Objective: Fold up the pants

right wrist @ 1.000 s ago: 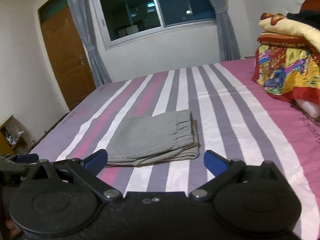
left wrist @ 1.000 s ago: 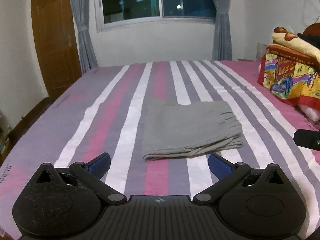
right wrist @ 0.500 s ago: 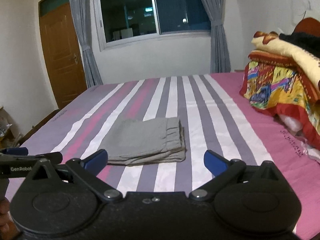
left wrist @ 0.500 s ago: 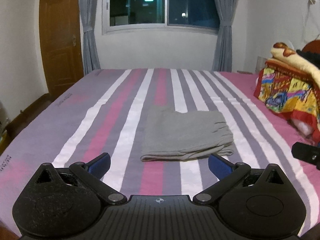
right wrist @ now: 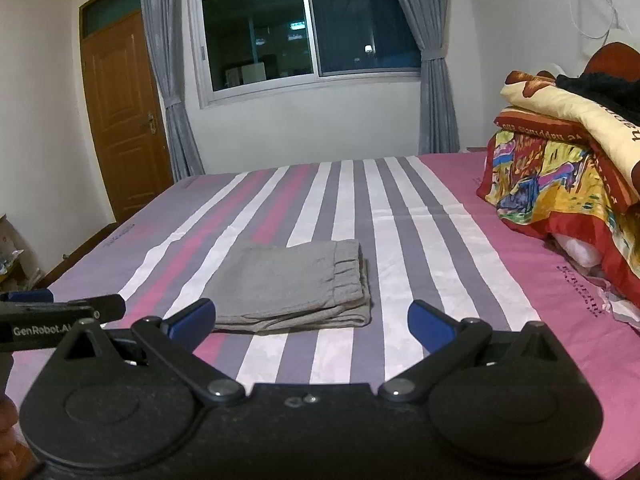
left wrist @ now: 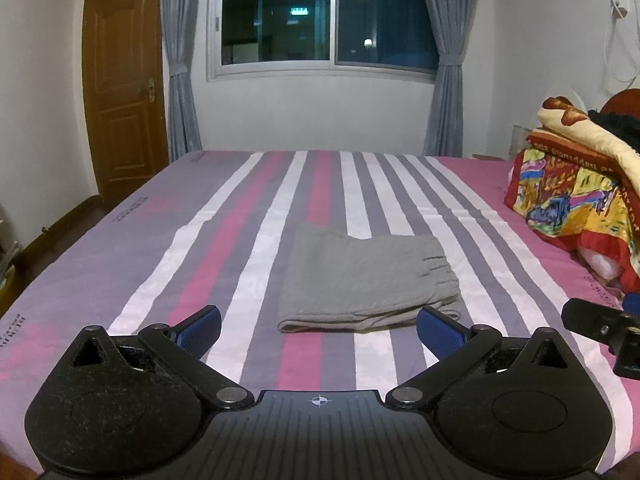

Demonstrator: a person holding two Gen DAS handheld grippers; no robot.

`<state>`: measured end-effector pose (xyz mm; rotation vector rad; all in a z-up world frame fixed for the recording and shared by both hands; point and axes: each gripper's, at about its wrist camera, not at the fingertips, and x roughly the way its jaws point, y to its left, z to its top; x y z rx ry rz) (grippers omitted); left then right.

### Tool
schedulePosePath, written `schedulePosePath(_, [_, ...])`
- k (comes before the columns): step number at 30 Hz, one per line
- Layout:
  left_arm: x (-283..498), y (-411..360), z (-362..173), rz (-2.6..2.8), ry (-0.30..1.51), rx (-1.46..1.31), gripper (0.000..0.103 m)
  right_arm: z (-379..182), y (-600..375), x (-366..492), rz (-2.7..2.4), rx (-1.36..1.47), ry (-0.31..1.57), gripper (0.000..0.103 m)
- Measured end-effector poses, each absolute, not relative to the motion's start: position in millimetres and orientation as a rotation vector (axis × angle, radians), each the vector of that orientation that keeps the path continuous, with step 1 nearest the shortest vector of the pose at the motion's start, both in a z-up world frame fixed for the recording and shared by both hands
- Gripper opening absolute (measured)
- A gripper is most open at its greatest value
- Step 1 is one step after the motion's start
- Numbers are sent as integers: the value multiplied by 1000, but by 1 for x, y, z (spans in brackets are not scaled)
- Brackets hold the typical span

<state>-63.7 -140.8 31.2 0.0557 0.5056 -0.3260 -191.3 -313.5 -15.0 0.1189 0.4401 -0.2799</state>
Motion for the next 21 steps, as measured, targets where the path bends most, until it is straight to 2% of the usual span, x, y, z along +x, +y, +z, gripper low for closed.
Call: schedulePosePath(21, [-55,-149,24,-313,511,71,103,-20,-318,-182,-335,96,447,103])
